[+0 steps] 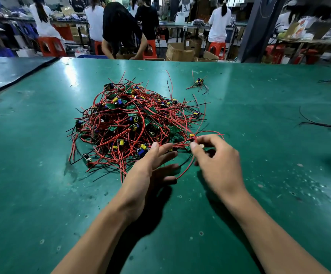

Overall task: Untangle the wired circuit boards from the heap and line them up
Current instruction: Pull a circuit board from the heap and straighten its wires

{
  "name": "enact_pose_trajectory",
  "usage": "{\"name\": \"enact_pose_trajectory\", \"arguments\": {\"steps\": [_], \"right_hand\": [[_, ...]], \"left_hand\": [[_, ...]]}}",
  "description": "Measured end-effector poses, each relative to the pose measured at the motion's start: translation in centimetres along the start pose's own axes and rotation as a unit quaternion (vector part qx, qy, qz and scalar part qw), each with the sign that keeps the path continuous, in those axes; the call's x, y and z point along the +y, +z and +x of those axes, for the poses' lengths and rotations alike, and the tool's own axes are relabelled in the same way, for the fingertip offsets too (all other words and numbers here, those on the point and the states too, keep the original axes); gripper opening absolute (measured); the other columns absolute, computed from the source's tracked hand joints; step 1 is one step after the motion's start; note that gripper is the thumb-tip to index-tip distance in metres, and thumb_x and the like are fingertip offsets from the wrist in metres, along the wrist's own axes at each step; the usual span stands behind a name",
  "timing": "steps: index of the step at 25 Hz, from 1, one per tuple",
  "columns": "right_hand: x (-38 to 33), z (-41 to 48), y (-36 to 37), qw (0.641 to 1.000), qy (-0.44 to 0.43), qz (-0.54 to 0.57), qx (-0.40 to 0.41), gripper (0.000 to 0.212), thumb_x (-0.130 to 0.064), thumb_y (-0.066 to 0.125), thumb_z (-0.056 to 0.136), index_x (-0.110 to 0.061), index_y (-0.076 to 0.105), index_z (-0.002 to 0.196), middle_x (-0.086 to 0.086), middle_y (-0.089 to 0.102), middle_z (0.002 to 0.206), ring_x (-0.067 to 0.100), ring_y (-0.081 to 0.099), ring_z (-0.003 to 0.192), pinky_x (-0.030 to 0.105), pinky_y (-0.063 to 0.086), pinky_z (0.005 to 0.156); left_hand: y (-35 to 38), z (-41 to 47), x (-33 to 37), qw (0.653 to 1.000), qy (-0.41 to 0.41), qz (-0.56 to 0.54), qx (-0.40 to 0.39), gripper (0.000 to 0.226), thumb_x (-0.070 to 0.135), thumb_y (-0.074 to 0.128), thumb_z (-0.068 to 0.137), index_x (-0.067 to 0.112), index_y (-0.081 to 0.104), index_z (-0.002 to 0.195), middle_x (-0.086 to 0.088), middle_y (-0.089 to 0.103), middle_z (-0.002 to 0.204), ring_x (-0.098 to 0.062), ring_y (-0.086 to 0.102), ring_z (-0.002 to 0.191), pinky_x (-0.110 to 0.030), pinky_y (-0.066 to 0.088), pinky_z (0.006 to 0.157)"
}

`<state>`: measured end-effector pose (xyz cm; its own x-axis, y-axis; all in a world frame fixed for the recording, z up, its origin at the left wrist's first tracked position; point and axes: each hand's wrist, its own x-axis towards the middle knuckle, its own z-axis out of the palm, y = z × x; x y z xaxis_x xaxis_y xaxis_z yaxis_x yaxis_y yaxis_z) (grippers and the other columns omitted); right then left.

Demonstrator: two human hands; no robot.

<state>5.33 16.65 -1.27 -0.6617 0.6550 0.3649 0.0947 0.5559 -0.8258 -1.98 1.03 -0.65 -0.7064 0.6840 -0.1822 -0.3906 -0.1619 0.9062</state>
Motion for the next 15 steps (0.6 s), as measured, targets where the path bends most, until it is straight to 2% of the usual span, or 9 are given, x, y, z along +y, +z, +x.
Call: {"name": "enact_pose_trajectory", "arguments": {"steps": [2, 4, 5, 6, 8, 10, 13, 15], "right_hand": [[0.4, 1.0, -1.0, 0.995, 0.015, -0.008, 0.096, 0.007, -0.031, 0.069, 0.09, -0.025, 0.067, 0.088, -0.011, 0.07, 0.08, 0.012, 0.067, 0.072, 0.029, 0.052, 0.072], [0.9, 1.9, -2.4, 0.986, 0.033, -0.024, 0.164, 0.006, -0.028, 0.069, 0.091, -0.025, 0.065, 0.088, -0.005, 0.071, 0.085, 0.022, 0.066, 0.076, 0.031, 0.047, 0.073], [1.2, 2.1, -2.8, 0.981, 0.046, -0.046, 0.185, 0.005, -0.027, 0.068, 0.091, -0.022, 0.066, 0.09, 0.001, 0.071, 0.09, 0.026, 0.065, 0.08, 0.031, 0.045, 0.074], [2.1, 2.2, -3.0, 0.977, 0.066, -0.07, 0.189, 0.009, -0.027, 0.067, 0.092, -0.018, 0.067, 0.095, 0.006, 0.071, 0.096, 0.029, 0.064, 0.086, 0.032, 0.044, 0.076], [3.3, 2.1, -3.0, 0.97, 0.125, -0.153, 0.143, 0.023, -0.03, 0.063, 0.094, -0.014, 0.067, 0.111, 0.013, 0.069, 0.111, 0.034, 0.061, 0.103, 0.037, 0.045, 0.085], [3.3, 1.5, -2.4, 0.947, 0.155, -0.273, 0.073, 0.037, -0.034, 0.059, 0.096, -0.017, 0.062, 0.129, 0.012, 0.062, 0.127, 0.034, 0.051, 0.12, 0.041, 0.041, 0.096], [2.9, 0.8, -1.5, 0.929, 0.119, -0.345, 0.061, 0.043, -0.031, 0.061, 0.094, -0.023, 0.057, 0.136, 0.004, 0.054, 0.135, 0.03, 0.039, 0.127, 0.043, 0.031, 0.101], [2.7, 0.5, -1.0, 0.945, 0.043, -0.309, 0.098, 0.041, -0.022, 0.067, 0.089, -0.021, 0.062, 0.13, 0.004, 0.056, 0.128, 0.028, 0.042, 0.121, 0.043, 0.032, 0.099]], "left_hand": [[0.0, 0.3, -0.5, 0.999, 0.013, 0.019, 0.037, 0.026, 0.04, 0.053, 0.095, 0.028, 0.068, 0.113, 0.006, 0.071, 0.113, -0.02, 0.07, 0.103, -0.04, 0.057, 0.087], [0.1, -0.1, -0.8, 0.994, 0.038, 0.092, 0.042, 0.024, 0.02, 0.057, 0.097, 0.021, 0.066, 0.12, -0.002, 0.07, 0.115, -0.018, 0.07, 0.102, -0.032, 0.058, 0.085], [0.1, -0.3, -1.2, 0.984, 0.06, 0.162, 0.036, 0.026, 0.015, 0.059, 0.096, 0.018, 0.065, 0.122, -0.002, 0.07, 0.114, -0.014, 0.07, 0.099, -0.026, 0.057, 0.083], [0.1, -0.6, -1.3, 0.965, 0.09, 0.244, 0.032, 0.027, 0.014, 0.062, 0.094, 0.017, 0.066, 0.121, 0.001, 0.071, 0.11, -0.009, 0.069, 0.095, -0.019, 0.054, 0.081], [0.2, -1.1, -1.3, 0.896, 0.159, 0.41, 0.054, 0.025, 0.016, 0.069, 0.089, 0.021, 0.069, 0.113, 0.008, 0.071, 0.102, -0.004, 0.066, 0.088, -0.009, 0.048, 0.078], [0.6, -1.2, -1.4, 0.846, 0.199, 0.491, 0.062, 0.025, 0.017, 0.071, 0.087, 0.021, 0.071, 0.112, 0.006, 0.068, 0.1, -0.009, 0.063, 0.088, -0.013, 0.046, 0.081], [1.0, -0.9, -1.7, 0.8, 0.234, 0.55, 0.053, 0.026, 0.02, 0.071, 0.087, 0.016, 0.071, 0.113, 0.002, 0.066, 0.102, -0.012, 0.059, 0.092, -0.016, 0.041, 0.086], [1.2, -0.5, -2.0, 0.783, 0.246, 0.568, 0.056, 0.027, 0.025, 0.069, 0.088, 0.016, 0.069, 0.114, 0.002, 0.063, 0.104, -0.013, 0.057, 0.096, -0.018, 0.039, 0.087]]}}
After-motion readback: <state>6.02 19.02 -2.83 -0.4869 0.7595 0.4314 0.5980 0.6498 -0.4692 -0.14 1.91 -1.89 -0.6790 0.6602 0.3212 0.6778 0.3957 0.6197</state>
